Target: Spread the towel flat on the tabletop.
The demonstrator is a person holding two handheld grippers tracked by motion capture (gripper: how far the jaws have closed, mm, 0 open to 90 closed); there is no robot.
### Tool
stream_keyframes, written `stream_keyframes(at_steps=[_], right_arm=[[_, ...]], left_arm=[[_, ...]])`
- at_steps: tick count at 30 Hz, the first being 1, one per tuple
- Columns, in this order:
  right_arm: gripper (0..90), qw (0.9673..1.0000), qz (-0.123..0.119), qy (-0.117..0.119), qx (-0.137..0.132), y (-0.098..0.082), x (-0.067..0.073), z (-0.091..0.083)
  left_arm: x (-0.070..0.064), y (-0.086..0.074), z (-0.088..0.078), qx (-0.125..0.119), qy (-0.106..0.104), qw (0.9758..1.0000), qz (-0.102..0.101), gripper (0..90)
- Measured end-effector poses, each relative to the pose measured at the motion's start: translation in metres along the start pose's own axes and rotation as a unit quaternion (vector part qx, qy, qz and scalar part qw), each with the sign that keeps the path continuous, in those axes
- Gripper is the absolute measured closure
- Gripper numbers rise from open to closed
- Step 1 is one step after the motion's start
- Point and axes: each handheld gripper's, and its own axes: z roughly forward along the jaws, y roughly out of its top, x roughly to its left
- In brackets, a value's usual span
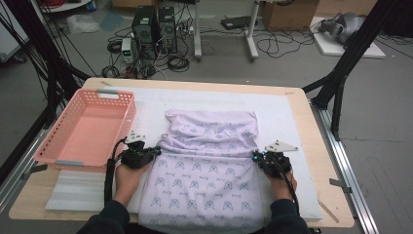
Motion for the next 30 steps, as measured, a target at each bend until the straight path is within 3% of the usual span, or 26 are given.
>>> stream_keyframes(at_steps=[1, 5, 9, 10, 11, 12, 13, 17, 18, 22, 24, 30], right_arm=[[87.8, 1.0000, -0.003, -0.006, -0.001, 0.004, -0.002, 0.003], [87.8, 0.9996, -0.007, -0.028, -0.002, 0.016, -0.011, 0.013], [86.6, 0.9994, 0.014, -0.031, -0.006, 0.020, -0.017, 0.021], [82.4, 0.9993, 0.022, -0.029, -0.008, 0.019, -0.018, 0.021], [73.4, 0.9990, 0.035, -0.026, -0.013, 0.019, -0.018, 0.020], [66.1, 0.9984, 0.048, -0.022, -0.019, 0.018, -0.017, 0.016], [60.5, 0.9981, 0.050, -0.023, -0.027, 0.017, -0.016, 0.011], [56.0, 0.9974, 0.039, -0.009, -0.060, 0.008, -0.011, -0.016], [55.8, 0.9970, 0.044, 0.004, -0.064, 0.004, -0.010, -0.022], [55.9, 0.9980, 0.023, 0.039, -0.043, -0.012, 0.003, -0.036], [55.9, 0.9985, 0.012, 0.042, -0.031, -0.021, 0.009, -0.039], [55.3, 0.9982, 0.008, 0.059, 0.002, -0.037, 0.019, -0.045]], left_arm=[[0.002, 0.002, 0.003, -0.002, 0.003, 1.0000, -0.008, 88.3], [0.005, 0.009, 0.017, -0.010, 0.017, 0.9998, -0.010, 88.3], [0.005, 0.011, 0.018, -0.023, 0.016, 0.9996, -0.004, 86.9], [0.005, 0.011, 0.016, -0.024, 0.016, 0.9996, 0.006, 82.2], [0.005, 0.011, 0.013, -0.021, 0.012, 0.9996, 0.016, 70.9], [0.006, 0.011, 0.010, -0.016, 0.001, 0.9998, 0.015, 60.2], [0.007, 0.010, 0.005, -0.012, -0.009, 0.9998, 0.017, 55.7], [0.005, 0.001, -0.014, -0.017, -0.035, 0.9989, 0.024, 48.1], [0.004, -0.002, -0.017, -0.014, -0.044, 0.9987, 0.023, 47.9], [0.002, -0.018, -0.028, -0.001, -0.053, 0.9981, 0.032, 47.5], [0.000, -0.024, -0.031, 0.007, -0.059, 0.9977, 0.033, 47.5], [-0.009, -0.036, -0.041, 0.032, -0.069, 0.9960, 0.047, 48.3]])
